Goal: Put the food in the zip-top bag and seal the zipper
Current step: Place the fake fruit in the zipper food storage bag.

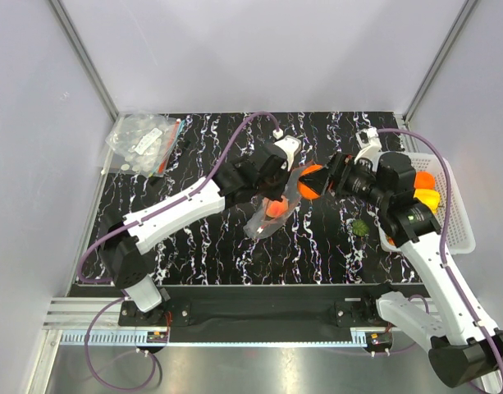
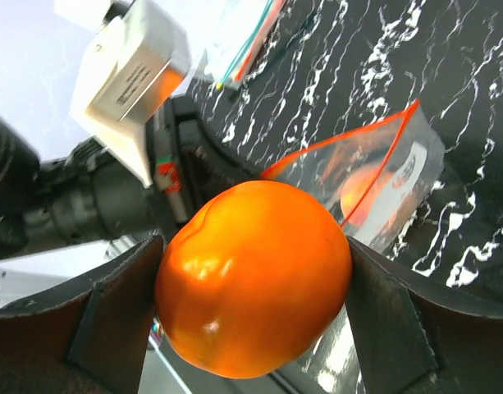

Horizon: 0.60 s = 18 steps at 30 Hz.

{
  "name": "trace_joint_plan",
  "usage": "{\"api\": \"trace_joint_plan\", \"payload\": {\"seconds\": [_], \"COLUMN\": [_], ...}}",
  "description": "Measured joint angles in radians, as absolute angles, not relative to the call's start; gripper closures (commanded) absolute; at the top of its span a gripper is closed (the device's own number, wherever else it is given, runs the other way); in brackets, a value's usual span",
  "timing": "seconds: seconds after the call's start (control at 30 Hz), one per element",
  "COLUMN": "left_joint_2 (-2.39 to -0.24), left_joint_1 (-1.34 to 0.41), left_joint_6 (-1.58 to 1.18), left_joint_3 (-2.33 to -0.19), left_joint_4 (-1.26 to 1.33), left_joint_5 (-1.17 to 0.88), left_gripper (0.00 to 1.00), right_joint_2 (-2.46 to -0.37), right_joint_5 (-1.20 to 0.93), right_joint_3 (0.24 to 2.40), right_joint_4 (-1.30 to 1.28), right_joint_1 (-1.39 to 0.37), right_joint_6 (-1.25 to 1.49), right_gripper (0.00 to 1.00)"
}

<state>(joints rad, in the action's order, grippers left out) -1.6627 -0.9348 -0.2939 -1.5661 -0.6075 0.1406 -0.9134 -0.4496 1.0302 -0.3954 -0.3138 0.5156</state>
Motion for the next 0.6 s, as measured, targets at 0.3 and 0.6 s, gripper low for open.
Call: {"api": "trace_joint_plan", "payload": {"seconds": [0.3, 0.6], "left_joint_2": [-1.663, -1.663], "left_joint_1": [-0.943, -0.960], "left_joint_6": [-0.324, -0.345], "left_joint_3": [-1.542, -1.534], "left_joint_4": [-0.572, -0.548], "left_joint_5": [0.105, 0.086], "left_gripper": [1.00, 1.00], "right_joint_2": [-0.948, -0.982], "right_joint_5": [-0.376, -0.239], "right_joint_3": [0.931, 0.926], "right_joint_4": [-0.298, -0.322], "right_joint_1": [-0.348, -0.416], "right_joint_6": [0.548, 0.534], "right_gripper": [0.52, 0.52]}}
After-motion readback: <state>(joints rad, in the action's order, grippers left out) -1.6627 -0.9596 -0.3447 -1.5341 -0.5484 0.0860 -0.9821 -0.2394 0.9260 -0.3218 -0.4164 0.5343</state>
